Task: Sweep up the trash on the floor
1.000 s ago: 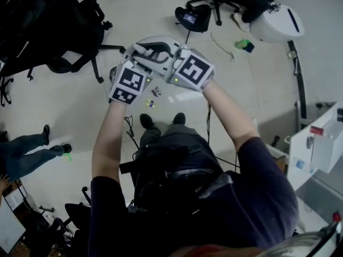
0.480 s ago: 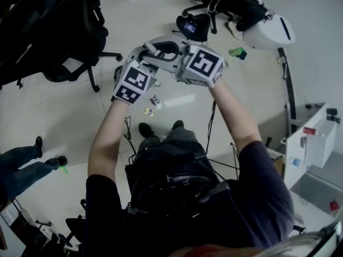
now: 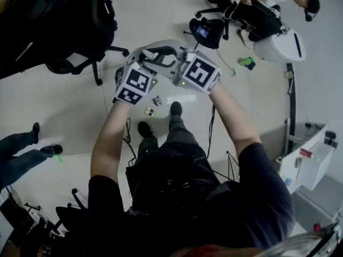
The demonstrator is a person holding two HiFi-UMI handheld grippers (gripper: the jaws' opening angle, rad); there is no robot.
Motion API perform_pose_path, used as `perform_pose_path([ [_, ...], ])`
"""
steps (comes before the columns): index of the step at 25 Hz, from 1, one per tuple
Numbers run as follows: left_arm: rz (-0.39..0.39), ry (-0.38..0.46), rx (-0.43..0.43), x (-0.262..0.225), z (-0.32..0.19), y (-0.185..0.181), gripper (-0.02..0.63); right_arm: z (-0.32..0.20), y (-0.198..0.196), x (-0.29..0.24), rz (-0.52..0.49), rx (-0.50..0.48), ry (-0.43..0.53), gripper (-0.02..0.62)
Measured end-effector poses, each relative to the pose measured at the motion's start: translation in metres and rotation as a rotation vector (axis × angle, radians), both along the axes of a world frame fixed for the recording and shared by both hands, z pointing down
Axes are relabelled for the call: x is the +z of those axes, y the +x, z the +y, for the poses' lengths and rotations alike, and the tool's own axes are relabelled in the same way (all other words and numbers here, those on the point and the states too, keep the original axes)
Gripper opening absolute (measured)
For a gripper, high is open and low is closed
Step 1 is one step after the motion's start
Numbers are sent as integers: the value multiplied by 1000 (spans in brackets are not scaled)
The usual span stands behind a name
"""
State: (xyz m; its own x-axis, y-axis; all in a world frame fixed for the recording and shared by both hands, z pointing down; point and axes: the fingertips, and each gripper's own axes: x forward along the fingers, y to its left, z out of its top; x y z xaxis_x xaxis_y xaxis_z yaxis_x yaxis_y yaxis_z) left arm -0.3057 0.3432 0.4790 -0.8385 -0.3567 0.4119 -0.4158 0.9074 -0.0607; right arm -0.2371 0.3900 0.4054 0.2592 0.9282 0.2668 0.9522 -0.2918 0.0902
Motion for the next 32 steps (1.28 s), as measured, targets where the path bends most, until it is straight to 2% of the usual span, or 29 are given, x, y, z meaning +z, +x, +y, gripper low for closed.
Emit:
perform_pose_path([
  [4,-1,26,-110,14,21,-19,48,13,-19,14,41,16,-32,112],
  [8,19,11,-166,38,34,-30,48,21,-31,37,56,0,-33,110],
  [15,43,0,-212,83,47,-28,48,31,-24,83,-8,-127,42,109],
  [18,55,6,-234,98,49,-19,48,31,-11,99,-64,-196,96,109],
  [21,64,10,-253,109,53,-10,48,32,2,110,-68,-238,119,109],
  [26,78,2,-210,118,52,-8,49,34,3,117,4,-200,115,110],
  [30,130,-31,-133,125,44,-9,52,28,-4,123,75,-154,146,114],
  [32,158,-15,-116,132,37,-5,54,23,-2,129,102,-152,170,114],
])
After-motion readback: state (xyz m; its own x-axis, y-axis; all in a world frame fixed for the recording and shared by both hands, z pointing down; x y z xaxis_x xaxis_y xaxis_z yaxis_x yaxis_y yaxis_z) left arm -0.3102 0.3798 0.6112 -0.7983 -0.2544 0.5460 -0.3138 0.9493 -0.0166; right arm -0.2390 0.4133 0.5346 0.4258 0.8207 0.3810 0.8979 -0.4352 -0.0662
